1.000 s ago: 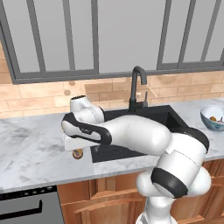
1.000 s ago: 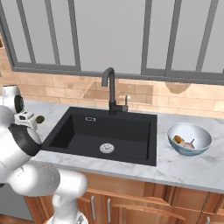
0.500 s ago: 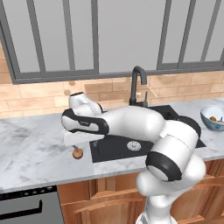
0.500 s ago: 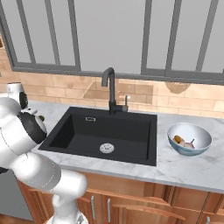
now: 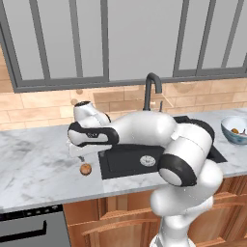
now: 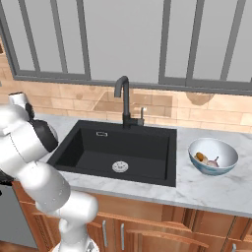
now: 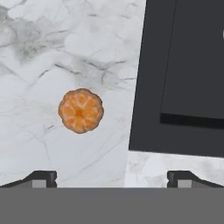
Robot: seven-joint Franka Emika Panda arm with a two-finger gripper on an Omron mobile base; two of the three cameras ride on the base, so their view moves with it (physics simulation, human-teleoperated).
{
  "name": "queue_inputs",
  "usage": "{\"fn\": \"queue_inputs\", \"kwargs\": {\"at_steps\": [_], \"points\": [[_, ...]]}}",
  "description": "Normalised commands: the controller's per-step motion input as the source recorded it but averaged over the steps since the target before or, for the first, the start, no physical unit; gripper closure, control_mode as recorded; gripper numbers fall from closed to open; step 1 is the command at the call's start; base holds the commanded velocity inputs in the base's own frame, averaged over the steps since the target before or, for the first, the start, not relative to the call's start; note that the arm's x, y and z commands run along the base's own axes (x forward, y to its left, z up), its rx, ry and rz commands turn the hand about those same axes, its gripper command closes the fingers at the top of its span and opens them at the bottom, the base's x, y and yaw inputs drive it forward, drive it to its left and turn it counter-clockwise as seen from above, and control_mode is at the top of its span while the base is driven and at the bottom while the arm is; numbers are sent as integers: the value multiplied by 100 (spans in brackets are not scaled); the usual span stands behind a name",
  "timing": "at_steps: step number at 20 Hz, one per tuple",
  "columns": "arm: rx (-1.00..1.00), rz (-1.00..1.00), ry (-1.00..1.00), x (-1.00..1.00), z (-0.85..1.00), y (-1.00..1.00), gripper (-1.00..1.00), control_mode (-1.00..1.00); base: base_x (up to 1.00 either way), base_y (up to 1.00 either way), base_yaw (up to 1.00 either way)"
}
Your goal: There is a mixed pile of frozen fruits and vegetables on the counter. Locate all the frozen vegetables and place the items in a bowl on the counter. Take all the frozen fruits and defrost them in a running sink.
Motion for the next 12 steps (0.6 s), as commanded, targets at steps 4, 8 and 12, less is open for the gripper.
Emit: {"fn": "queue_inputs", "kwargs": {"at_steps": [4, 8, 12], "points": [[0, -2, -5, 24, -12, 20, -100, -100, 0, 0, 0], [1, -4, -1, -3, -16, 26, -100, -100, 0, 0, 0], [1, -2, 2, -9, -12, 4, -100, -100, 0, 0, 0]]}}
